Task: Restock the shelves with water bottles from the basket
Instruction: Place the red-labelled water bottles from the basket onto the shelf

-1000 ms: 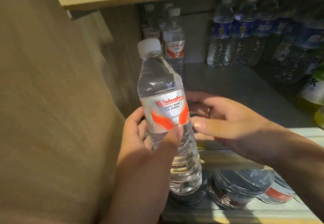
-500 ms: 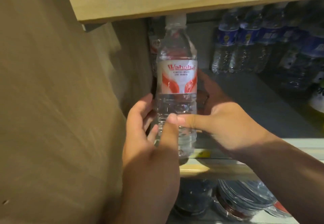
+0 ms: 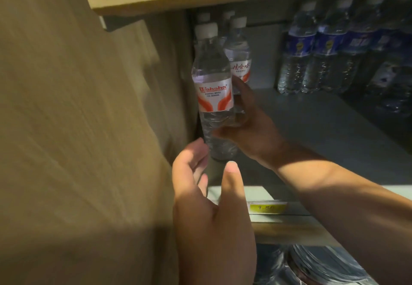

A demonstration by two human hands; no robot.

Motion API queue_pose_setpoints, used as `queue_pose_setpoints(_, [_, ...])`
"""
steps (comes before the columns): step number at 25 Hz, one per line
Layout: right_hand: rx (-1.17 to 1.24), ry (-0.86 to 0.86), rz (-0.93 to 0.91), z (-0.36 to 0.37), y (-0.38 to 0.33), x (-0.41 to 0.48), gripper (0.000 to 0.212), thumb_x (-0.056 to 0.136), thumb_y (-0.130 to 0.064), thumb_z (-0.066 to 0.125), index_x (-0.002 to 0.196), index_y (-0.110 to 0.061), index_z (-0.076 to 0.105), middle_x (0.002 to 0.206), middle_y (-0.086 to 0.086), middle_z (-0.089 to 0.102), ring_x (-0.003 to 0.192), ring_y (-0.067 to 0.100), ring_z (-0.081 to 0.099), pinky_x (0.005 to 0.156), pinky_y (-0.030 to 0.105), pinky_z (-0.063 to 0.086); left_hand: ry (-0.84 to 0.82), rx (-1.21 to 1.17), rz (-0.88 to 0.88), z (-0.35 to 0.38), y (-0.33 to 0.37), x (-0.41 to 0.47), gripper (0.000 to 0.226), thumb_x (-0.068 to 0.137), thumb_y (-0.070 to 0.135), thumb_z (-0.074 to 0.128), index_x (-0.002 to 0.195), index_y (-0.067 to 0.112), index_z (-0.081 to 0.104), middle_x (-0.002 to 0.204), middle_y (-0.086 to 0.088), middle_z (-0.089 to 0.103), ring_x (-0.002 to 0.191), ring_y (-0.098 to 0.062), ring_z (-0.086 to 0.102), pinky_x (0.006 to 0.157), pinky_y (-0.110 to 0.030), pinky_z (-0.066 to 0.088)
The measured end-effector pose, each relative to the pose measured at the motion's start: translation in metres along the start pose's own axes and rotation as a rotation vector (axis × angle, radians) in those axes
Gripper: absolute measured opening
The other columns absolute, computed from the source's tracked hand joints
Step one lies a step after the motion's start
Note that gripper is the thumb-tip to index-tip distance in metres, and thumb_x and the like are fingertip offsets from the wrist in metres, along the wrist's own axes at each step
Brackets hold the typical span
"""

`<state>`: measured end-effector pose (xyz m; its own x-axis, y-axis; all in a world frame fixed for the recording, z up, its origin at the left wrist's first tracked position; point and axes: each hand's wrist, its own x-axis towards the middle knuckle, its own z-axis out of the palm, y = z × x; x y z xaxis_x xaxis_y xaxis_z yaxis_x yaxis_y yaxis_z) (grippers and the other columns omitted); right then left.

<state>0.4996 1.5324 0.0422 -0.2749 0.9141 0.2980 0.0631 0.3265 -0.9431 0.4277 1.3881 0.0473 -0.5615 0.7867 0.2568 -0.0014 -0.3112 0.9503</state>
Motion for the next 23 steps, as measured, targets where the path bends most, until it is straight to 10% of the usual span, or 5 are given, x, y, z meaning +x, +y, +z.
queue_pose_setpoints(6, [-0.160, 0.073, -0.016, 0.011, 0.014, 0.031, 0.086, 0.067, -0.032, 0.074, 0.141, -0.017, 0.035, 0.131, 0.003, 0.056, 0.123, 0.024, 0.054, 0.106, 0.043, 0.044, 0.029, -0.049, -0.034, 0.001, -0.015, -0.001, 0.040, 0.056, 0.039, 0.064, 0.095, 0.049, 0.059, 0.102, 0.028, 0.066, 0.104, 0.005, 0.060, 0.074, -0.005, 0.046])
queue_pose_setpoints(17, [-0.342, 0.219, 0.040, 0.022, 0.017, 0.054, 0.060, 0.083, -0.015, 0.070, 0.136, -0.019, 0.042, 0.134, 0.005, 0.053, 0.123, 0.023, 0.051, 0.106, 0.042, 0.042, 0.065, 0.038, -0.002, 0.004, -0.017, -0.002, 0.043, 0.054, 0.044, 0.059, 0.093, 0.061, 0.057, 0.105, 0.025, 0.066, 0.105, 0.001, 0.061, 0.093, -0.024, 0.047])
queue_pose_setpoints(23, [-0.352, 0.207, 0.161, 0.005, 0.004, 0.041, 0.049, 0.086, -0.021, 0.068, 0.130, -0.020, 0.045, 0.120, 0.003, 0.060, 0.111, 0.019, 0.057, 0.092, 0.025, 0.043, -0.018, 0.024, -0.040, 0.001, -0.015, 0.000, 0.042, 0.066, 0.031, 0.062, 0.102, 0.050, 0.055, 0.105, 0.029, 0.063, 0.106, 0.006, 0.058, 0.081, -0.008, 0.048])
